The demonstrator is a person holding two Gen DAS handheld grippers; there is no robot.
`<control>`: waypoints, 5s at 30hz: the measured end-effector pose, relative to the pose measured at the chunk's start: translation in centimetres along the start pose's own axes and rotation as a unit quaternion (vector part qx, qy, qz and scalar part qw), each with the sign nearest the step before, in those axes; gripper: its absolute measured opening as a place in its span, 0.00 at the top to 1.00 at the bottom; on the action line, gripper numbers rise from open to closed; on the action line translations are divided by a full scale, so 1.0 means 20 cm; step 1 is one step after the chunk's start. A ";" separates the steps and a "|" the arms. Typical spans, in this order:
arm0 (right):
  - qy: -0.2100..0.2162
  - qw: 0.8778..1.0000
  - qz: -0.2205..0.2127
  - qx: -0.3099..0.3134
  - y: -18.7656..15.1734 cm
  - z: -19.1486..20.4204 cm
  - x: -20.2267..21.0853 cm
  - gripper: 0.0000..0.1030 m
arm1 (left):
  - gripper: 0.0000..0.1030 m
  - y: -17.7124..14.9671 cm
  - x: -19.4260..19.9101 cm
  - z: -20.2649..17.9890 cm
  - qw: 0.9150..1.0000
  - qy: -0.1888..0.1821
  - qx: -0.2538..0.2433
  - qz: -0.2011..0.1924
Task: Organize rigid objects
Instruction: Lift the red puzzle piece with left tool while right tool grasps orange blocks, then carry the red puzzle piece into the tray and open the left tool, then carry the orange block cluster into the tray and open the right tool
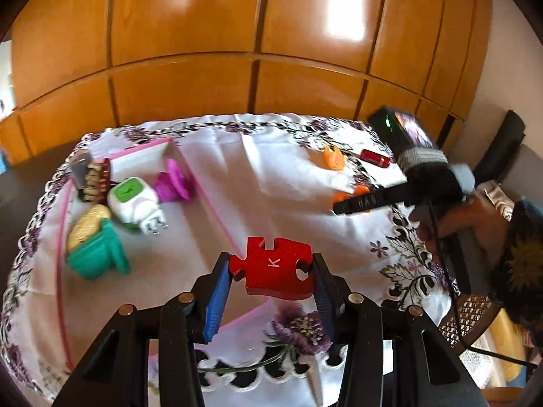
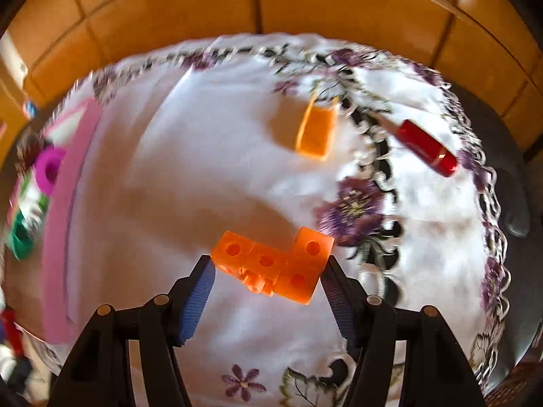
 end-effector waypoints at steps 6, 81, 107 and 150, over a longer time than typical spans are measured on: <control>0.014 1.000 -0.013 -0.008 0.00 0.00 -0.01 0.37 | 0.55 0.03 0.05 0.11 0.999 0.022 0.027 -0.009; -0.014 0.999 -0.031 0.008 -0.01 0.02 0.00 0.37 | 0.54 -0.07 -0.06 0.80 0.981 0.153 0.114 0.036; -0.021 0.999 -0.034 0.005 -0.02 0.03 0.00 0.37 | 0.36 -0.06 0.23 0.83 0.972 0.181 0.147 -0.022; 0.147 0.957 -0.138 0.209 0.04 1.13 0.49 0.37 | 0.36 -0.10 0.28 0.94 0.964 0.190 0.183 -0.027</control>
Point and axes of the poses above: each gripper's, at about its wrist camera, not at the fingertips, and x roughly against the way its jaws point, z to its left, y to its top, the point moved 8 cm from there along -x, roughly the way its jaws point, and after that the axes turned 10 degrees about x, right-handed, at the moved point
